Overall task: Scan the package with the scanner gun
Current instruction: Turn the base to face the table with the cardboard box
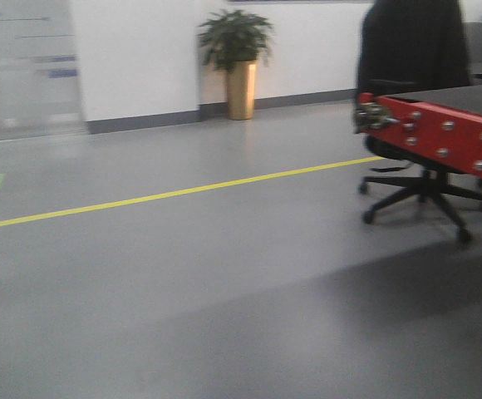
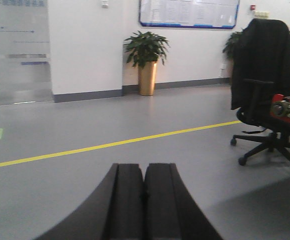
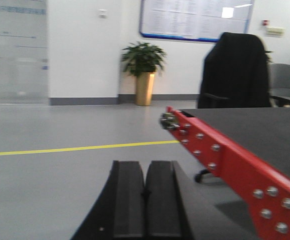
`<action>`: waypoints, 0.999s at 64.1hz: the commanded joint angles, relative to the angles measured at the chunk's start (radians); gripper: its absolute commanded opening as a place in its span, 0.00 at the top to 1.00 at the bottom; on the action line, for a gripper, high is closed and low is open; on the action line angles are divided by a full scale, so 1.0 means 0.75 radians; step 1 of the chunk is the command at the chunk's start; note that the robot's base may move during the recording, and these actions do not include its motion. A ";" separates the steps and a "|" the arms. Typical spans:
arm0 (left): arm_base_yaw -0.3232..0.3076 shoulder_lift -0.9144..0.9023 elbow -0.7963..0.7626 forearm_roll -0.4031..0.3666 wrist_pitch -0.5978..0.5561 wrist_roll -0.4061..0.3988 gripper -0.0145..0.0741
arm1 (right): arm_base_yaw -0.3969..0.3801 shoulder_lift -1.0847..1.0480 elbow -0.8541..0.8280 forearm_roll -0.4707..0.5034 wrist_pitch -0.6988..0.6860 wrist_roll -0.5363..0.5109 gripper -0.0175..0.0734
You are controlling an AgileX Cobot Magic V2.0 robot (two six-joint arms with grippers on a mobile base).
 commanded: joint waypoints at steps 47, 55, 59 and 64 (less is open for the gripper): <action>-0.006 -0.004 -0.003 0.004 -0.018 -0.008 0.96 | 0.007 -0.005 0.001 0.001 -0.030 0.004 0.99; -0.006 -0.004 -0.003 0.004 -0.018 -0.008 0.96 | 0.007 -0.005 0.001 0.001 -0.030 0.004 0.99; -0.006 -0.004 -0.003 0.004 -0.018 -0.008 0.96 | 0.007 -0.005 0.001 0.001 -0.030 0.004 0.99; -0.006 -0.004 -0.003 0.004 -0.018 -0.008 0.96 | 0.007 -0.005 0.001 0.001 -0.030 0.004 0.99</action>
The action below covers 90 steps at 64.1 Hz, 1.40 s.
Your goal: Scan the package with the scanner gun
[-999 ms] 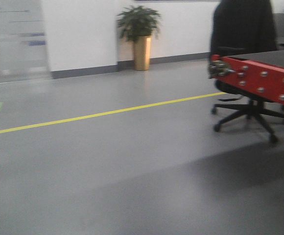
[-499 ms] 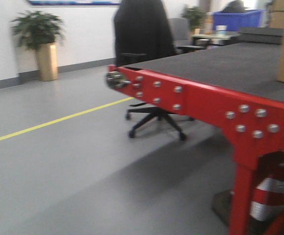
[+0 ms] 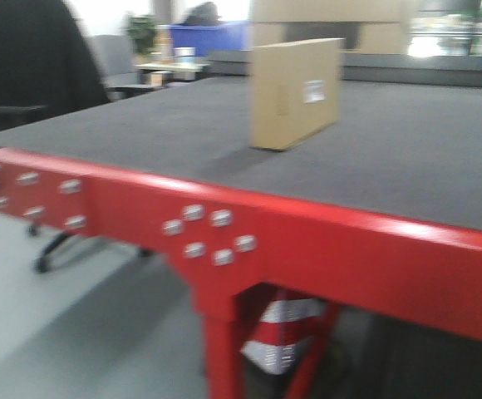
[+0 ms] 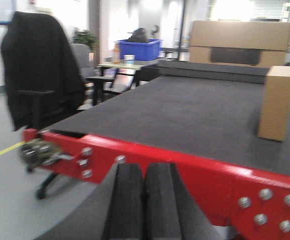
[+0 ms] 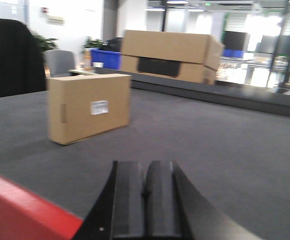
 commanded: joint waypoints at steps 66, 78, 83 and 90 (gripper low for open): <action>-0.006 -0.004 -0.003 0.004 -0.018 -0.008 0.96 | 0.007 -0.005 0.001 0.001 -0.030 0.004 0.99; -0.006 -0.004 -0.003 0.004 -0.018 -0.008 0.96 | 0.007 -0.005 0.001 0.001 -0.030 0.004 0.99; -0.006 -0.004 -0.003 0.004 -0.018 -0.008 0.96 | 0.007 -0.005 0.001 0.001 -0.030 0.004 0.99; -0.006 -0.004 -0.003 0.004 -0.018 -0.008 0.96 | 0.007 -0.005 0.001 0.001 -0.030 0.004 0.99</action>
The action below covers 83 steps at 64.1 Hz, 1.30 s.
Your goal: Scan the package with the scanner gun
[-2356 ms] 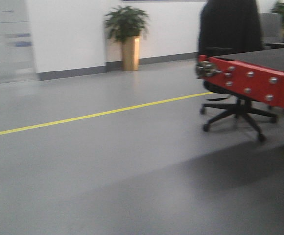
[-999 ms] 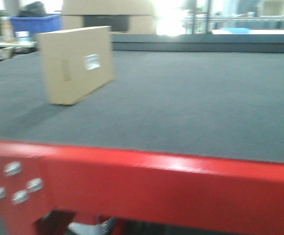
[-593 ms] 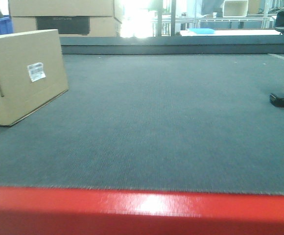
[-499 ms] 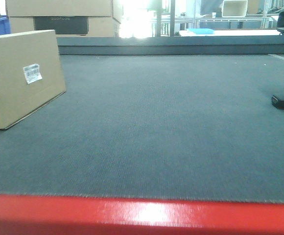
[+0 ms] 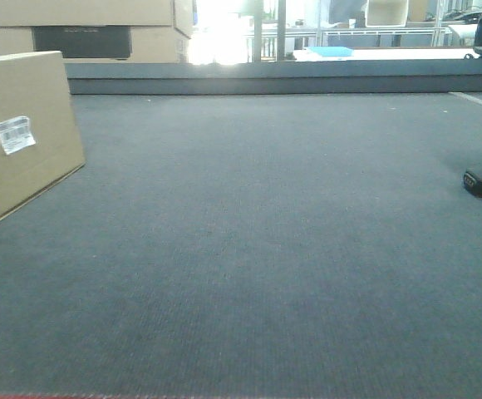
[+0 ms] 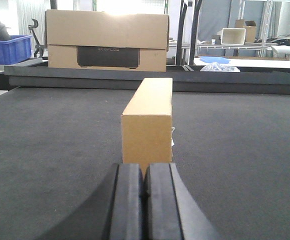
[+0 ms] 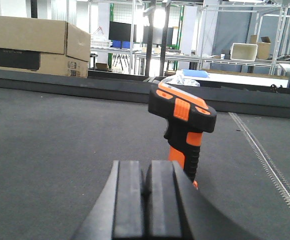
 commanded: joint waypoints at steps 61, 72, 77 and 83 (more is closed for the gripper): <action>-0.006 -0.004 -0.003 0.004 -0.018 -0.008 0.96 | 0.007 -0.005 0.001 0.001 -0.030 0.004 0.99; -0.006 -0.004 -0.003 0.004 -0.023 -0.008 0.96 | 0.007 -0.005 0.001 0.001 -0.030 0.004 0.99; -0.006 -0.004 -0.003 -0.002 -0.071 -0.008 0.96 | 0.007 -0.005 0.001 0.001 -0.030 0.004 0.99; -0.006 -0.004 -0.003 -0.002 -0.143 -0.008 0.96 | 0.007 -0.005 0.001 0.001 -0.030 0.004 0.99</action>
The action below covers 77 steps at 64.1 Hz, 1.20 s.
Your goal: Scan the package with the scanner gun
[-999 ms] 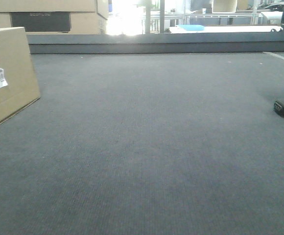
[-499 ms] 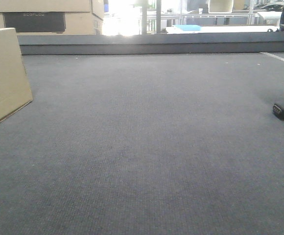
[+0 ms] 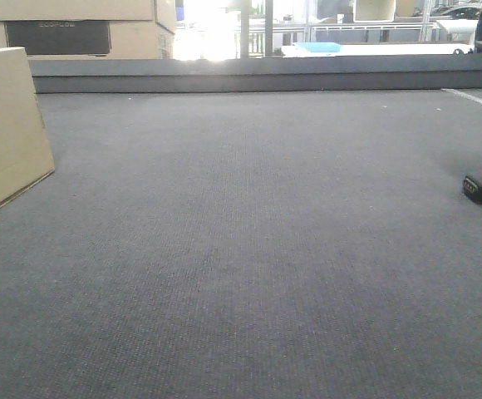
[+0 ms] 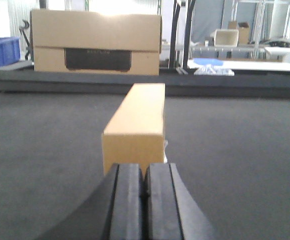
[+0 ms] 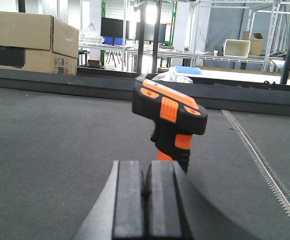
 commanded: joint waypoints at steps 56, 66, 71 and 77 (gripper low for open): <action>-0.006 1.142 -1.117 0.030 0.719 0.000 0.96 | 0.007 -0.005 0.001 0.001 -0.030 0.004 0.99; -0.006 1.376 -1.273 0.032 0.817 0.000 0.96 | 0.007 -0.005 0.001 0.001 -0.030 0.004 0.99; -0.006 1.464 -1.335 0.032 0.817 0.000 0.96 | 0.007 -0.005 0.001 0.001 -0.030 0.004 0.99; -0.006 1.520 -1.386 0.032 0.820 0.000 0.96 | 0.007 -0.005 0.001 0.001 -0.030 0.004 0.99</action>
